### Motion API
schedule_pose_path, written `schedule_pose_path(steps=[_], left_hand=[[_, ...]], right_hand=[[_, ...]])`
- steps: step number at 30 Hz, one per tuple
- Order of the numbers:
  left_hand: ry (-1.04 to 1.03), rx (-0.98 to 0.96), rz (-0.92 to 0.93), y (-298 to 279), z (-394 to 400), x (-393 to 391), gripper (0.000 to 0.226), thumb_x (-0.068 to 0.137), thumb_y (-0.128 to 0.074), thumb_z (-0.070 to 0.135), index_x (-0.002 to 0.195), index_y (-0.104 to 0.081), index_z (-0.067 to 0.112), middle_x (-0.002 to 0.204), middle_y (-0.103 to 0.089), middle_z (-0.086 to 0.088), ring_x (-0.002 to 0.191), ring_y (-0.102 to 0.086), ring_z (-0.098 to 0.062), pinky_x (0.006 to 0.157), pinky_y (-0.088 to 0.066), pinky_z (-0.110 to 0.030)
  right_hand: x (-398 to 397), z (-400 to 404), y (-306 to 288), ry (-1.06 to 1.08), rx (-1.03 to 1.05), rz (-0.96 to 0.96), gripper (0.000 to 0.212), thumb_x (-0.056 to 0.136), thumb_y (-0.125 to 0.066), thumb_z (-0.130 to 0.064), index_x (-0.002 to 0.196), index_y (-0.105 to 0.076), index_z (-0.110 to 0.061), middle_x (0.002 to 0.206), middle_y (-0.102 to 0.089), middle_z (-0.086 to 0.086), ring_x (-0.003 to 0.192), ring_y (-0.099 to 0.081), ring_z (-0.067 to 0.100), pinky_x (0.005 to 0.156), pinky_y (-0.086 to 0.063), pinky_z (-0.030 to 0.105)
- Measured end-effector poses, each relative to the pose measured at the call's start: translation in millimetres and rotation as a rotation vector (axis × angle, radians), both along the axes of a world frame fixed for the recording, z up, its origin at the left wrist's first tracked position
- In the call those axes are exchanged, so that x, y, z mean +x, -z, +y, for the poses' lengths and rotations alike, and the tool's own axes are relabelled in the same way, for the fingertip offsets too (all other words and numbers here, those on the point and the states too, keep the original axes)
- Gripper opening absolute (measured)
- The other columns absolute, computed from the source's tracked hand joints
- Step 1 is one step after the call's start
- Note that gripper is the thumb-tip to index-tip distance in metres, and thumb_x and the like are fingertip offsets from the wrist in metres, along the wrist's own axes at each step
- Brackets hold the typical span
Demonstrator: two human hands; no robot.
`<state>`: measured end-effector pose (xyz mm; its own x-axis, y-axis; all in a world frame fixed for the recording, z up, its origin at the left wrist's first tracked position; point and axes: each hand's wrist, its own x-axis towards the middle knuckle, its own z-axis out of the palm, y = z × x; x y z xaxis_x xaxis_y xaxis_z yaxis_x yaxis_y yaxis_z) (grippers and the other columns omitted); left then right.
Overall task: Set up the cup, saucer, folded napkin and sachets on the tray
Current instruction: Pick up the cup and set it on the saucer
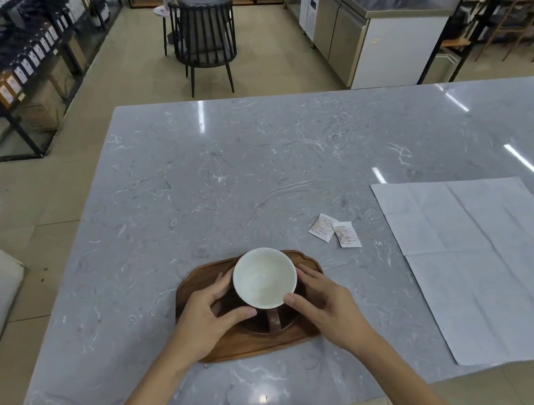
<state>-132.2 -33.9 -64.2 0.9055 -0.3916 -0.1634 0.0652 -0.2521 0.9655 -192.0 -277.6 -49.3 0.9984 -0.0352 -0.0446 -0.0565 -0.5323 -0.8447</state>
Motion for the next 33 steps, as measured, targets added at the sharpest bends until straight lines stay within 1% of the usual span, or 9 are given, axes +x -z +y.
schedule_pose_path(steps=[4, 10, 20, 23, 24, 27, 30, 31, 33], left_hand=[[-0.022, 0.009, -0.007, -1.6, 0.0, 0.1, 0.085, 0.073, -0.089, 0.017, 0.147, -0.049, 0.027, 0.147, -0.054, 0.014, 0.148, -0.034, -0.011, 0.121, -0.033, -0.045], [-0.034, 0.014, -0.003, -2.2, -0.5, -1.6, 0.085, 0.073, -0.089, 0.02, 0.146, -0.048, 0.032, 0.148, -0.053, 0.016, 0.148, -0.032, -0.009, 0.121, -0.032, -0.044], [0.082, 0.101, -0.037, -14.8, 5.1, 2.2, 0.089, 0.077, -0.086, 0.019, 0.153, -0.039, 0.025, 0.155, -0.044, 0.011, 0.15, -0.029, -0.009, 0.123, -0.028, -0.042], [0.099, 0.159, -0.037, -29.6, 11.0, 10.9, 0.092, 0.077, -0.086, 0.012, 0.154, -0.035, 0.02, 0.158, -0.04, 0.007, 0.146, -0.033, -0.004, 0.122, -0.029, -0.036], [0.1, 0.154, -0.043, -36.8, 12.4, 14.9, 0.088, 0.079, -0.083, 0.009, 0.153, -0.036, 0.022, 0.158, -0.04, 0.009, 0.145, -0.035, -0.002, 0.122, -0.03, -0.035], [0.093, 0.185, -0.169, -60.6, 10.6, 28.4, 0.073, 0.089, -0.072, 0.006, 0.145, -0.041, 0.04, 0.151, -0.039, 0.026, 0.142, -0.036, 0.003, 0.121, -0.03, -0.031], [0.084, 0.242, -0.278, -87.3, -8.7, 38.9, 0.066, 0.092, -0.07, 0.015, 0.131, -0.044, 0.062, 0.134, -0.037, 0.053, 0.128, -0.038, 0.019, 0.112, -0.03, -0.019], [0.079, 0.26, -0.322, -93.1, -21.1, 40.6, 0.059, 0.093, -0.069, 0.018, 0.129, -0.048, 0.06, 0.131, -0.039, 0.054, 0.125, -0.038, 0.02, 0.111, -0.03, -0.019], [0.092, 0.313, -0.425, -98.1, -54.2, 40.2, 0.045, 0.095, -0.066, 0.02, 0.131, -0.057, 0.045, 0.135, -0.046, 0.038, 0.132, -0.041, 0.009, 0.116, -0.031, -0.025]], right_hand=[[0.6, -0.2, -0.4, -0.005, 0.014, 0.013, 0.055, 0.08, -0.057, -0.08, 0.132, -0.043, -0.071, 0.155, -0.045, -0.017, 0.144, -0.037, -0.001, 0.118, -0.038, 0.033], [-0.5, 0.0, -1.4, -0.003, 0.039, 0.018, 0.048, 0.079, -0.059, -0.078, 0.125, -0.045, -0.075, 0.153, -0.047, -0.018, 0.144, -0.035, -0.004, 0.116, -0.036, 0.025], [0.0, -1.8, 5.3, 0.022, 0.06, 0.007, 0.062, 0.078, -0.062, -0.077, 0.136, -0.048, -0.061, 0.152, -0.048, -0.018, 0.143, -0.037, -0.004, 0.116, -0.041, 0.031], [2.0, -8.5, 1.2, -0.027, 0.047, 0.022, 0.06, 0.083, -0.062, -0.073, 0.138, -0.048, -0.055, 0.15, -0.049, -0.021, 0.142, -0.039, -0.003, 0.108, -0.045, 0.02], [2.5, -12.3, -1.8, -0.045, 0.035, 0.009, 0.056, 0.086, -0.061, -0.07, 0.138, -0.049, -0.052, 0.146, -0.051, -0.025, 0.14, -0.041, -0.004, 0.107, -0.044, 0.018], [3.9, -31.8, -11.7, -0.052, 0.041, -0.022, 0.039, 0.09, -0.064, -0.054, 0.128, -0.059, -0.045, 0.124, -0.057, -0.041, 0.126, -0.052, -0.005, 0.103, -0.05, 0.025], [3.4, -63.5, -19.9, -0.054, 0.001, -0.023, 0.034, 0.094, -0.067, -0.041, 0.127, -0.067, -0.033, 0.117, -0.056, -0.038, 0.119, -0.056, -0.001, 0.089, -0.056, 0.016], [2.3, -75.8, -21.9, -0.055, -0.025, -0.022, 0.034, 0.095, -0.067, -0.038, 0.128, -0.066, -0.031, 0.118, -0.057, -0.035, 0.118, -0.056, -0.001, 0.087, -0.056, 0.012], [-2.1, -102.5, -25.3, -0.051, -0.068, -0.008, 0.033, 0.096, -0.066, -0.037, 0.129, -0.066, -0.028, 0.123, -0.061, -0.022, 0.119, -0.057, 0.0, 0.09, -0.057, 0.016]])
